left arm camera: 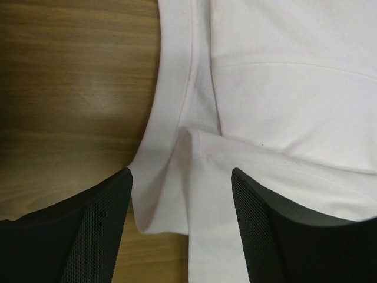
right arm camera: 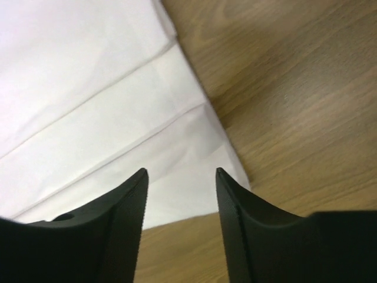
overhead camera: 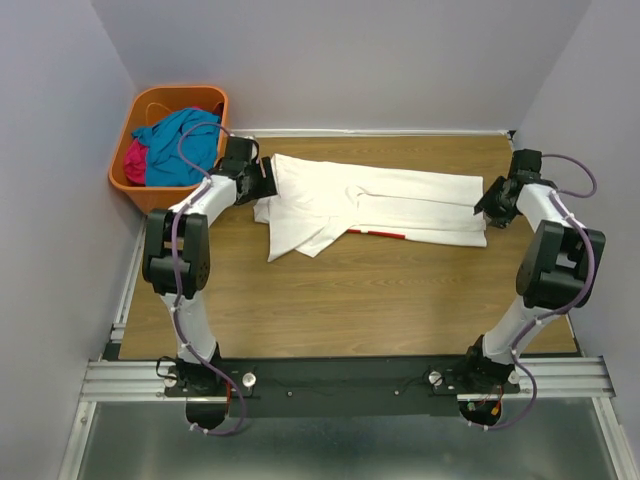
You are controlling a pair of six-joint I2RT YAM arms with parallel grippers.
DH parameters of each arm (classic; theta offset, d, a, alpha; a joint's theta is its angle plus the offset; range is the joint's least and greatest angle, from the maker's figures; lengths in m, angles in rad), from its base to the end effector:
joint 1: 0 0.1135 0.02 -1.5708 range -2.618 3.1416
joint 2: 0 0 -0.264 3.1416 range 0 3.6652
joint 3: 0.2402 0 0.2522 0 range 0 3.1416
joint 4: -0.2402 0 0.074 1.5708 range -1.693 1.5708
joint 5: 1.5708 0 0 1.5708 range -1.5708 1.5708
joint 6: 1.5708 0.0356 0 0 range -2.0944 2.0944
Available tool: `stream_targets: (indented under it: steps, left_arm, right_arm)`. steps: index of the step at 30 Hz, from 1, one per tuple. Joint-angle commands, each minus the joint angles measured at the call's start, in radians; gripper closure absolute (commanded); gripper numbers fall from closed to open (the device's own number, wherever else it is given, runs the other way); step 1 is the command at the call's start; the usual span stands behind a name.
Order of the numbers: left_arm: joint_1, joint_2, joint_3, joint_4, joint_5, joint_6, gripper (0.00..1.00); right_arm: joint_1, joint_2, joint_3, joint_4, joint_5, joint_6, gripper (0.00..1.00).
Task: Fold and stack the t-shirts
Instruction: Fold the tshirt
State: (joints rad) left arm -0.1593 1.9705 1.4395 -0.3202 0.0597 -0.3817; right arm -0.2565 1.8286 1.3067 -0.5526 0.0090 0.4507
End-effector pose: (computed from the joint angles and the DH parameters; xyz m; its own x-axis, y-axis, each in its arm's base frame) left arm 0.4307 -0.0713 0.2020 -0.7626 -0.2541 -0.5949 -0.0936 0.9533 -0.2872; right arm 0.3692 -0.0972 0.2023 -0.6533 0.6217 -0.4321 0.6026 0.7725 0.2003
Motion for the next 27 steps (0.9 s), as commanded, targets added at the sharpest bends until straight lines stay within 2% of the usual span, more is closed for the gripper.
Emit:
stream_targets:
  steps: [1,4,10,14,21,27]
  left_arm:
    - [-0.031,-0.151,-0.065,0.018,-0.052,0.003,0.18]
    - [-0.063,-0.257,-0.161,0.02,-0.104,0.012,0.18]
    - [-0.169,-0.421,-0.393,0.023,-0.116,-0.005,0.2]
    - [-0.232,-0.435,-0.513,0.046,-0.12,-0.026,0.25]
    - [-0.29,-0.366,-0.525,0.078,-0.196,-0.031,0.27]
    - [-0.299,-0.343,-0.508,0.058,-0.276,-0.052,0.26]
  right_arm:
    - [0.036,-0.135,-0.061,0.014,-0.038,-0.024,0.4]
    - [0.051,-0.224,-0.107,0.014,-0.052,-0.033,0.32]
    - [0.111,-0.351,-0.244,0.016,-0.106,-0.03,0.31]
    - [0.14,-0.422,-0.322,0.025,-0.138,-0.018,0.31]
    - [0.168,-0.46,-0.42,0.057,-0.219,-0.017,0.31]
    - [0.253,-0.46,-0.472,0.144,-0.339,-0.018,0.32]
